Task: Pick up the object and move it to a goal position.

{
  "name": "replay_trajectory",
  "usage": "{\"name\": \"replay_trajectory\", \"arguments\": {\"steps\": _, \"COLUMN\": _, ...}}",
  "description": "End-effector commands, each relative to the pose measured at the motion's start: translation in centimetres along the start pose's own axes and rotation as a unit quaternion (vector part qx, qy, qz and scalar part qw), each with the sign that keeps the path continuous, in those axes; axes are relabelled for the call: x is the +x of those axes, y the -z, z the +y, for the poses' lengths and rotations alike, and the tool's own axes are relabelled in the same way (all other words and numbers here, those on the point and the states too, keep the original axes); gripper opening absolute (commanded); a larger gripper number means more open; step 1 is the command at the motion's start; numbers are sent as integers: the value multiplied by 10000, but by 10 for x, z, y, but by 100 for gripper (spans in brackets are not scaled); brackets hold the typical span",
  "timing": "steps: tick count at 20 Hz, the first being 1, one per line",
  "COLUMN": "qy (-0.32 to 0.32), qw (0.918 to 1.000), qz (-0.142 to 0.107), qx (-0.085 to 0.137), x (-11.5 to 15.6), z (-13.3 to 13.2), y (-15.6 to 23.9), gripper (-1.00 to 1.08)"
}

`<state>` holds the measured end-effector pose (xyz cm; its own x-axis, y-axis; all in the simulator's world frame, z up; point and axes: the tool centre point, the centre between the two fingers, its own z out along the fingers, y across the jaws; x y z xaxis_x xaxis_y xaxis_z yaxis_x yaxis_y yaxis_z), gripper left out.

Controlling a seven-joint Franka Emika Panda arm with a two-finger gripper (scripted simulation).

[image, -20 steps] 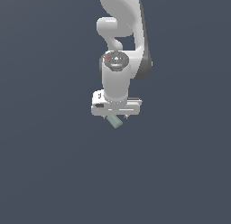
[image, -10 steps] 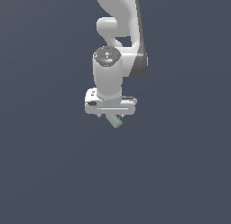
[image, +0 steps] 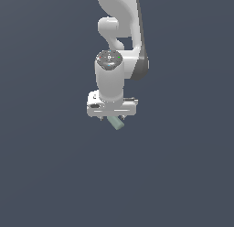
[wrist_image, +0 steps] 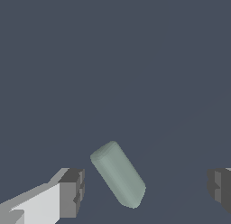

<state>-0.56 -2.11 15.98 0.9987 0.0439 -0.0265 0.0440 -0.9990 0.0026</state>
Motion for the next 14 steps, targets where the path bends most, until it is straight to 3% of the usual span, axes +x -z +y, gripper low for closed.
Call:
{"name": "replay_trajectory", "arguments": {"steps": 1, "qy": 178, "qw": 9998, "qz": 4, "qx": -7, "x": -4, "z": 0, "y": -7, "gripper": 100}}
{"name": "replay_trajectory", "arguments": {"steps": 8, "qy": 959, "qw": 9954, "qz": 34, "qx": -29, "x": -22, "z": -2, "y": -34, "gripper": 100}}
{"name": "replay_trajectory", "arguments": {"steps": 14, "qy": 1819, "qw": 9833, "qz": 70, "qx": -38, "x": -45, "z": -6, "y": -61, "gripper": 100}}
